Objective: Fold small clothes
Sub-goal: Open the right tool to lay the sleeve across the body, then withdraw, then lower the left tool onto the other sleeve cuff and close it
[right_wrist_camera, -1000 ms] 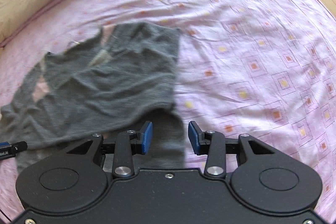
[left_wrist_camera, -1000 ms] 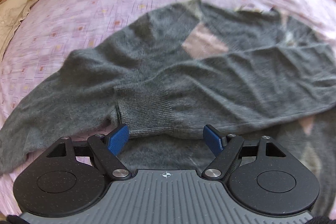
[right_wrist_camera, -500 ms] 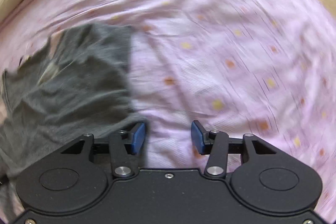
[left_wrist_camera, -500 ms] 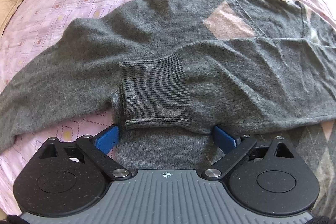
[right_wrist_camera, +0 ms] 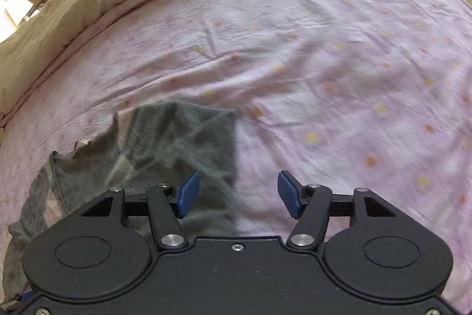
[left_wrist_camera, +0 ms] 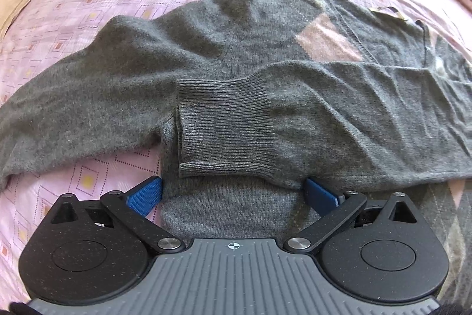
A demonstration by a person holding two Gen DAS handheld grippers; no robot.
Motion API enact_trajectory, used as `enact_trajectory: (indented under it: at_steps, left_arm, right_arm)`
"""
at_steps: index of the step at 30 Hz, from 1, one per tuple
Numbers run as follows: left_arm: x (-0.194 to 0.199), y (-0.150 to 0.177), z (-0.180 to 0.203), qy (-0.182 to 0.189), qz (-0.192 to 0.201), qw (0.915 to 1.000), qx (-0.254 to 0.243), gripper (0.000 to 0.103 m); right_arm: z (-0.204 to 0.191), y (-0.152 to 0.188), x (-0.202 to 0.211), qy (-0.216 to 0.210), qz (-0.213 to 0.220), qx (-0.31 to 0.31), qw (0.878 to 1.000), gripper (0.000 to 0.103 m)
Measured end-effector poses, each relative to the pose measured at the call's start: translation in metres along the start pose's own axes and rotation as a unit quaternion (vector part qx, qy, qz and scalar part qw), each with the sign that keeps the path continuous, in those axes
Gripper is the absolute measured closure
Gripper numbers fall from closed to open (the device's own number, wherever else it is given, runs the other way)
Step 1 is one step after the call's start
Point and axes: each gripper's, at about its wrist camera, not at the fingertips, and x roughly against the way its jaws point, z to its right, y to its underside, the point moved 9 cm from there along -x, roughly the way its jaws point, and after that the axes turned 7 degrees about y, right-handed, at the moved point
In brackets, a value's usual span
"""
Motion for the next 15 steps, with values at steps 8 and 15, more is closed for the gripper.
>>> enact_trajectory:
  at_steps: [8, 15]
  left_arm:
    - [0.0, 0.007, 0.0, 0.0, 0.015, 0.9999, 0.003, 0.0]
    - [0.006, 0.008, 0.002, 0.017, 0.009, 0.9998, 0.001, 0.0]
  right_arm:
    - [0.003, -0.004, -0.042, 0.078, -0.015, 0.044, 0.996, 0.024]
    - [0.018, -0.008, -0.009, 0.085, -0.001, 0.012, 0.996, 0.014]
